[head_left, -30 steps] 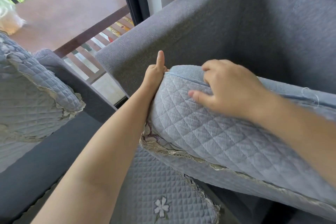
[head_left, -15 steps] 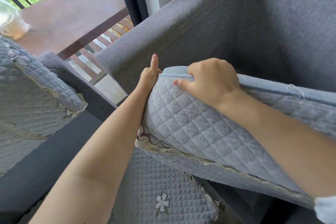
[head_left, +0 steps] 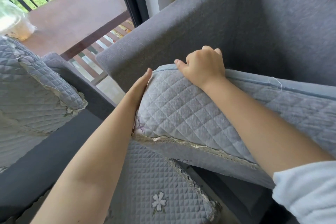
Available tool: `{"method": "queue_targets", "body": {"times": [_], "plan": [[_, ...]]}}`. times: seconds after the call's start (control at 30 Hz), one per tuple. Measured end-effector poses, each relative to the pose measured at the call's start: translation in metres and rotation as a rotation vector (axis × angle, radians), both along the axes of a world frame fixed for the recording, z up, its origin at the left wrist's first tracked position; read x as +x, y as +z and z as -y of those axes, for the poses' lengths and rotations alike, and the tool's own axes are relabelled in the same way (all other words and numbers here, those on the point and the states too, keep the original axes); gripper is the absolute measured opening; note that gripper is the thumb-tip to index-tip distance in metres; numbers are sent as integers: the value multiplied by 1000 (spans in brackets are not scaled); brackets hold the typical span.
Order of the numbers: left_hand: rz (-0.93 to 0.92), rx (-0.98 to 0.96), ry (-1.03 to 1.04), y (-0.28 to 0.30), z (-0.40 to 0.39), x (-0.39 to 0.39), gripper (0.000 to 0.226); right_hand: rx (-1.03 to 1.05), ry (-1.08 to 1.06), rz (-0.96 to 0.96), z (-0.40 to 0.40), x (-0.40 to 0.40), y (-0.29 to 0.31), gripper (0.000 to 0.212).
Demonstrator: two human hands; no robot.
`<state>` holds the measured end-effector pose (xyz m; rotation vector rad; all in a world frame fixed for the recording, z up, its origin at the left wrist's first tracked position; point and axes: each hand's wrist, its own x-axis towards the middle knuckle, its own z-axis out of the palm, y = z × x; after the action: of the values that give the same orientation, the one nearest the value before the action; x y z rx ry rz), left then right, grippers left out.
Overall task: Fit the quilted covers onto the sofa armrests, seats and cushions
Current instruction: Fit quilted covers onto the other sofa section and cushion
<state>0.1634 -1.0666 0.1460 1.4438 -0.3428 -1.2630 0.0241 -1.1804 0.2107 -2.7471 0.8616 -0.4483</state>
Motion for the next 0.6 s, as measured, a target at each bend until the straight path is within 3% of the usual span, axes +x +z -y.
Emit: {"method": "queue_targets", "body": {"times": [0.03,0.1,0.2,0.3,0.43,0.6], "plan": [[40,-43,-34,-1,-6,1,34,-2,-10,8,-1,2,0,51],[288,-15,-57,5,-6,2,23,62,-4,1,-1,4,-3,51],[631,121,188,9,15,4,43,140,20,-85,1,1,1,55],[623,76,335,8,28,1,57,148,50,-108,3,-5,4,57],[591,61,421,10,43,6,56,176,93,-185,7,-8,6,58],[632,186,313,7,74,24,49,230,158,-255,18,-1,6,57]]}}
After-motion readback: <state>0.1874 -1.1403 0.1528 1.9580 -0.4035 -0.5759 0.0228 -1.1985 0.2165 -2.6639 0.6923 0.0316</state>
